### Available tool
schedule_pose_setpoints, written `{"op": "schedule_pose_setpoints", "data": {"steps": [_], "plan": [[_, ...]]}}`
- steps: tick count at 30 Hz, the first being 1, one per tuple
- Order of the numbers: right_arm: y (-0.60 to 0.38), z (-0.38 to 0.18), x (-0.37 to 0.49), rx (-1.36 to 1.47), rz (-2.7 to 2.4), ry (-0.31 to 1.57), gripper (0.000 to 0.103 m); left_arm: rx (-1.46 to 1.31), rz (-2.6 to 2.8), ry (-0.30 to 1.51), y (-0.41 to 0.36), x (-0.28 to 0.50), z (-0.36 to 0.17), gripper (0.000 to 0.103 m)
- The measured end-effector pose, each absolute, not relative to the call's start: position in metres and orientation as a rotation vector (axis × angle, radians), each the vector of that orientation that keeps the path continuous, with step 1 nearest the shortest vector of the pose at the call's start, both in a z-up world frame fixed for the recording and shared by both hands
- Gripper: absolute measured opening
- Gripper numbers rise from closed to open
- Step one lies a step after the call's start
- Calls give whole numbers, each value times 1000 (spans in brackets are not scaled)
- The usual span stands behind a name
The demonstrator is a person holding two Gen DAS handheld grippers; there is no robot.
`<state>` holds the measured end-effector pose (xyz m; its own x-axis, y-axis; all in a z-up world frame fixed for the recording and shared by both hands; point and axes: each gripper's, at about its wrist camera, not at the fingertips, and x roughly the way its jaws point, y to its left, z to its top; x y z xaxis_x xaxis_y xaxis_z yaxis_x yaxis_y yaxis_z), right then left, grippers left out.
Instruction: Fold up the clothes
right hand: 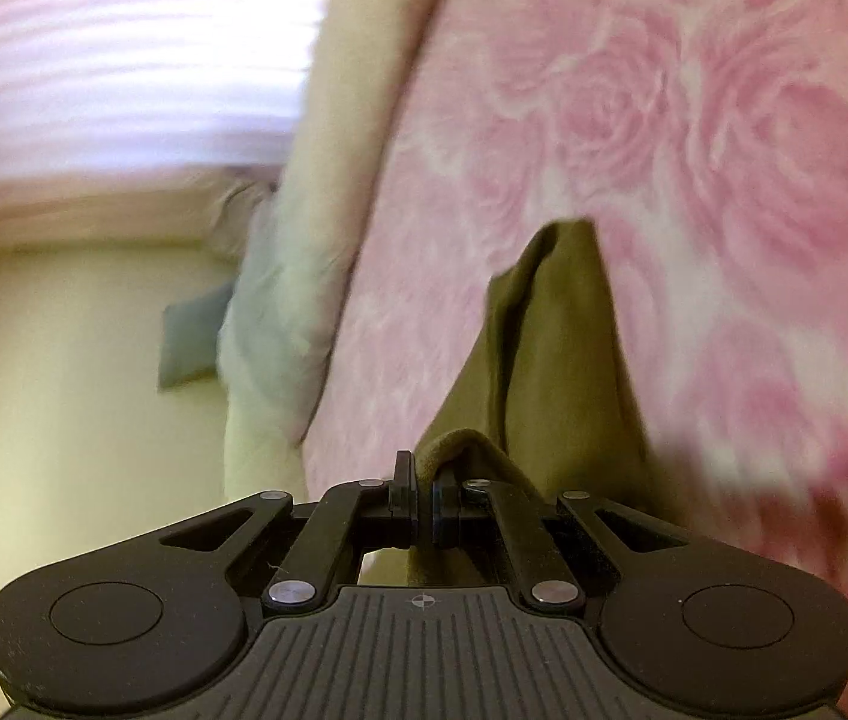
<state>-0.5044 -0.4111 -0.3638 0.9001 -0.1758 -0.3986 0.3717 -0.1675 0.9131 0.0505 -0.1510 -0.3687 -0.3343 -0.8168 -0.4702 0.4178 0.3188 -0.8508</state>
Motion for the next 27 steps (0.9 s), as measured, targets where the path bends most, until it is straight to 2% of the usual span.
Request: {"op": "schedule_pose_setpoints", "data": {"steps": [1,3,4,5,7,8,9,11,13,18,22,27], "plan": [[-424,-376,-497,1717,-516,152,3,-415,-1284,1449,-165,57,-382,2],[-446,-402,-485,1817,-572,131,23,-475,-1192,1524,-182,68,-405,2],[-452,-412,-485,1856,-594,78,49,-519,-1166,1561,-186,72,-415,2],[-455,-419,-488,1879,-603,-1,59,-556,-1150,1588,-189,75,-422,2],[-458,-426,-494,1891,-585,-158,59,-600,-1143,1599,-191,78,-430,3],[-459,-428,-499,1880,-575,-213,59,-641,-1135,1599,-189,80,-433,9],[-459,-427,-502,1843,-583,-215,59,-694,-1111,1595,-186,82,-436,21],[-460,-419,-507,1728,-616,-153,59,-766,-1069,1546,-177,88,-434,31],[-453,-402,-503,1519,-646,-16,59,-718,-1083,1433,-170,92,-420,31],[-426,-371,-487,1096,-670,227,59,-305,-1260,1147,-167,78,-375,31],[-416,-371,-471,989,-670,277,59,-95,-1346,1040,-173,58,-361,34],[-418,-365,-450,917,-673,288,59,-27,-1360,1017,-198,45,-366,36]]}}
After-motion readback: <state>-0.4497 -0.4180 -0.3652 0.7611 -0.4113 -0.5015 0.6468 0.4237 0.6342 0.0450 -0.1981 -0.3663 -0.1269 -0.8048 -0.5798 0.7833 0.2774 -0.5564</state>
